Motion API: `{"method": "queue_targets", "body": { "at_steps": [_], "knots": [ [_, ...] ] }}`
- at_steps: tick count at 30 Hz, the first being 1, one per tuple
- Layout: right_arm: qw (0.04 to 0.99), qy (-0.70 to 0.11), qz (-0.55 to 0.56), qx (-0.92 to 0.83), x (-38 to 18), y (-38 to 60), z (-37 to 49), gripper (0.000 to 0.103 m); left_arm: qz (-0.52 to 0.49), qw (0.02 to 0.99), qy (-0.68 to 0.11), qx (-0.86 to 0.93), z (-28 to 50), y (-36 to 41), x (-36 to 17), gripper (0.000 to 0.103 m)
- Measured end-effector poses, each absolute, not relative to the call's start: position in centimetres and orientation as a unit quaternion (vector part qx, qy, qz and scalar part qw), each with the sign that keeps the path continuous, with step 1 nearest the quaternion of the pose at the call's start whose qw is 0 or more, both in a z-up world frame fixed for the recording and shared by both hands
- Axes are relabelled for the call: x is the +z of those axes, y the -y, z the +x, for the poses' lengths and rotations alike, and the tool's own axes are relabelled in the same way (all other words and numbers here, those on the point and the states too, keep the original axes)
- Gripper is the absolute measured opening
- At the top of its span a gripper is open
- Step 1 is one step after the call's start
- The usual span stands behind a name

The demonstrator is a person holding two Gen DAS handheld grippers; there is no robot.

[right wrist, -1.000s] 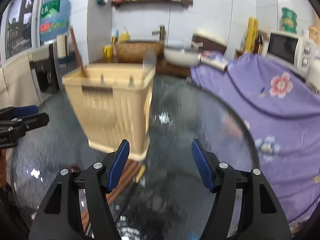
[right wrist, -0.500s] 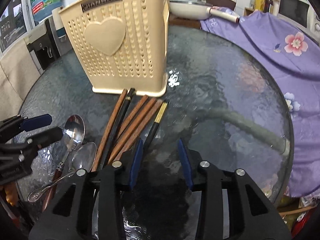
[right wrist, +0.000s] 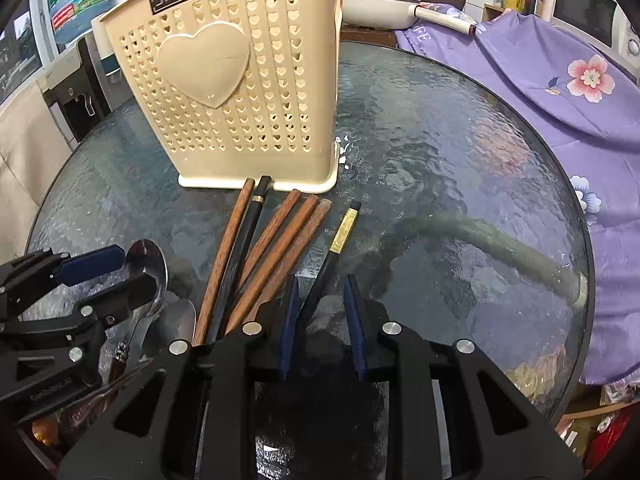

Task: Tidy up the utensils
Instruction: 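Return left tool to the table and grasp a steel spoon, then grasp the black gold-tipped chopstick with the right tool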

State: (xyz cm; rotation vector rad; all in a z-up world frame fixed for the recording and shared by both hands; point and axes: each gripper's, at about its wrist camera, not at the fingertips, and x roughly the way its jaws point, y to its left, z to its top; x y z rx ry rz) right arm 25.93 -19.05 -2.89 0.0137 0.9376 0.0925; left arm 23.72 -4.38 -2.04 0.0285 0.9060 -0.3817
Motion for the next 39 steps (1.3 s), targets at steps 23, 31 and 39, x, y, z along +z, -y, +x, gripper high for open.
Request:
{"method": "queue_targets", "body": {
  "at_steps": [23, 31, 39],
  "knots": [
    [0.887, -0.46, 0.019, 0.042, -2.8, 19.5, 29.9, 0.014, 0.051, 0.884, -0.442, -0.145, 23.9, 6.9, -2.5, 0.046],
    [0.889, -0.455, 0.041, 0.042, -2.9, 19.9, 30.3, 0.009, 0.035, 0.882, -0.444, -0.154, 24.6, 6.4, -2.2, 0.045],
    [0.905, -0.416, 0.067, 0.053, -1.6, 22.2, 29.9, 0.007, 0.01, 0.902, -0.402, -0.16, 25.1, 4.6, 0.6, 0.045]
  ]
}}
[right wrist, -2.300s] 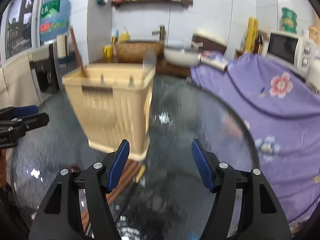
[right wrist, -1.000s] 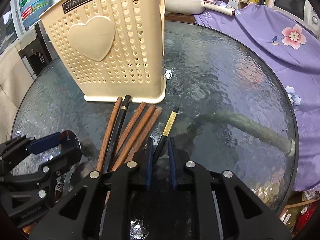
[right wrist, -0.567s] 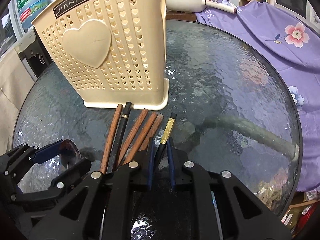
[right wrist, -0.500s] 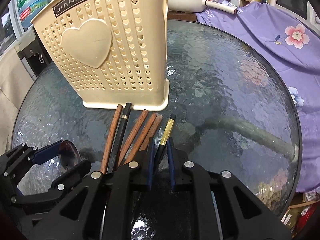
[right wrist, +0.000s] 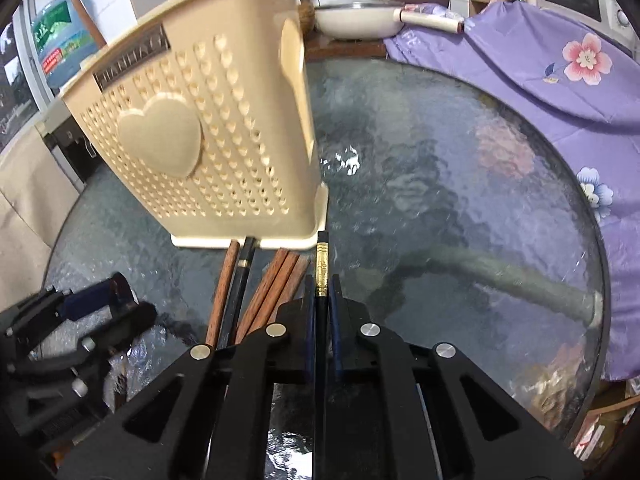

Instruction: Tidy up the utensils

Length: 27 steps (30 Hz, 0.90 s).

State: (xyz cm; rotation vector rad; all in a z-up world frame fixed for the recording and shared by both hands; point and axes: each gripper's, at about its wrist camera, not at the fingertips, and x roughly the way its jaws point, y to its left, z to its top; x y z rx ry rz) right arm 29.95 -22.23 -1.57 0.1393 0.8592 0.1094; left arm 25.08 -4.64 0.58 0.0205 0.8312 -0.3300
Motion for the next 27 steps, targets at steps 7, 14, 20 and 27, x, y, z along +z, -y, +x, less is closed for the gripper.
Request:
{"method": "queue_targets", "body": {
  "at_steps": [7, 14, 20, 27],
  "knots": [
    [0.925, -0.363, 0.092, 0.065, 1.4, 23.8, 28.8, 0.008, -0.004, 0.918, -0.364, -0.156, 25.0, 3.7, 3.1, 0.045],
    [0.945, -0.3, 0.094, 0.092, 5.5, 24.0, 26.6, 0.007, -0.01, 0.934, -0.321, -0.156, 24.2, 3.1, 5.7, 0.045],
    [0.954, -0.262, 0.091, 0.115, 8.8, 24.2, 24.2, 0.007, -0.014, 0.944, -0.291, -0.156, 23.5, 2.6, 7.7, 0.045],
    [0.952, -0.255, 0.087, 0.143, 11.1, 24.4, 22.2, 0.008, -0.013, 0.948, -0.273, -0.162, 23.0, 2.5, 9.3, 0.045]
  ]
}}
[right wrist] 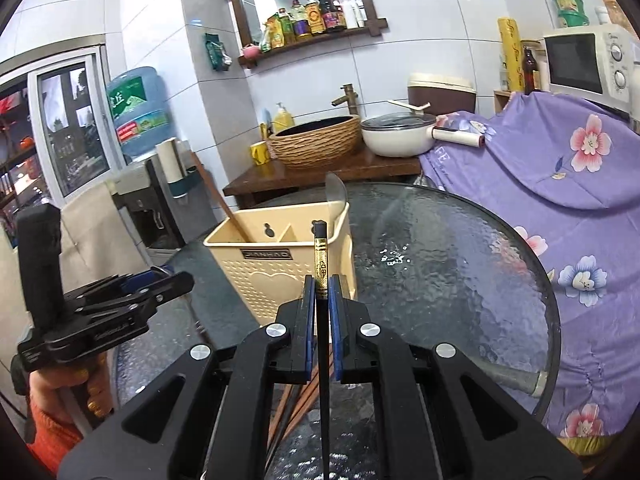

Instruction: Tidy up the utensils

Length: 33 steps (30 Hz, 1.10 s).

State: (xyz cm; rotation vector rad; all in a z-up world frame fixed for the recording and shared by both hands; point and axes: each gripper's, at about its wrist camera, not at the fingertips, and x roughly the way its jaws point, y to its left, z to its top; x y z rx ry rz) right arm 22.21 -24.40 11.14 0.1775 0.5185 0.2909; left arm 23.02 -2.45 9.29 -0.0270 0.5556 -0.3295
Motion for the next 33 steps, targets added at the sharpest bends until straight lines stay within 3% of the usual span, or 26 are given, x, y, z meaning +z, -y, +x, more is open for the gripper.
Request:
{"method": "queue_targets", "body": {
  "at_steps": [20, 33],
  "knots": [
    [0.951, -0.233, 0.077, 0.187, 15.7, 24.7, 21.4, 0.007, -0.019, 0.941, -0.273, -0.199, 23.7, 2.0, 11.7, 0.045],
    [0.951, -0.216, 0.036, 0.22, 23.4, 23.7, 23.8, 0.007, -0.034, 0.931, -0.251, -0.263, 25.5, 1.4, 19.3, 0.045]
  ]
}}
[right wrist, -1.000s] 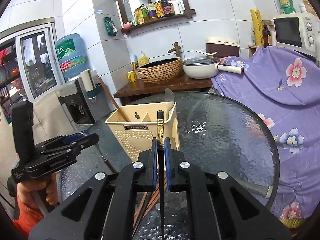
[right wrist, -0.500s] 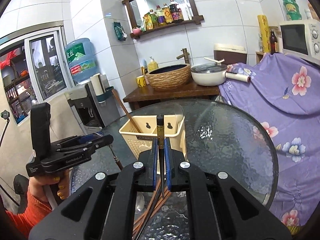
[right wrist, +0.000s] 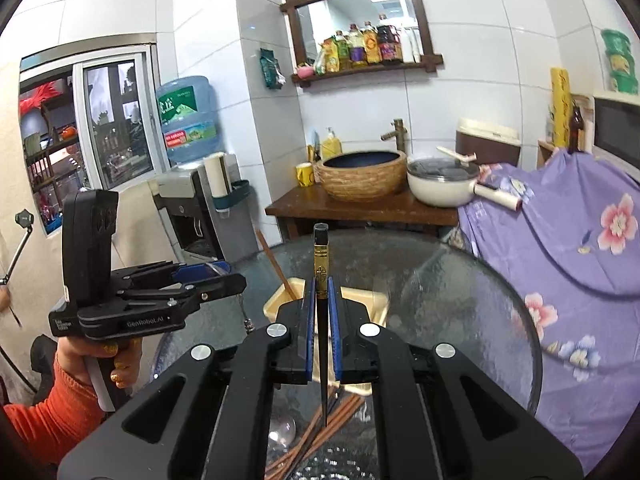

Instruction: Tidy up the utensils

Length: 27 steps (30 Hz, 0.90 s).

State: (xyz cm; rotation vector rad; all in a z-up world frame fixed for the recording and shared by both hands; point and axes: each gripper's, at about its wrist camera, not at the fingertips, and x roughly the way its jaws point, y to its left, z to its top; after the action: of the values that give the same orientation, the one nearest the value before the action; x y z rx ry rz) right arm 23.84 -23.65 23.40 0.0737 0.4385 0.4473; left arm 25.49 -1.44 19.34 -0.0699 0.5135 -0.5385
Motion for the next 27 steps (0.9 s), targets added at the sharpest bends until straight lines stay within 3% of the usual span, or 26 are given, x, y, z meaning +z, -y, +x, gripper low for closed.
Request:
{"method": "queue_targets", "body": {
  "at_steps": [7, 11, 27],
  "knots": [
    [0.959, -0.177, 0.041, 0.219, 30.2, 22.9, 26.8, 0.007, -0.042, 0.943, -0.221, -0.247, 28.3, 1.7, 24.5, 0.045],
    [0.964, -0.17, 0.045, 0.199, 31.2, 22.7, 29.1, 0.007, -0.039, 0.947, -0.232, -0.218, 30.7, 2.5, 24.2, 0.045],
    [0.949, -0.258, 0.058, 0.173, 19.8, 21.9, 33.8, 0.007, -0.021, 0.932, -0.298, -0.204, 32.0, 4.2, 15.7, 0.045]
  ]
}}
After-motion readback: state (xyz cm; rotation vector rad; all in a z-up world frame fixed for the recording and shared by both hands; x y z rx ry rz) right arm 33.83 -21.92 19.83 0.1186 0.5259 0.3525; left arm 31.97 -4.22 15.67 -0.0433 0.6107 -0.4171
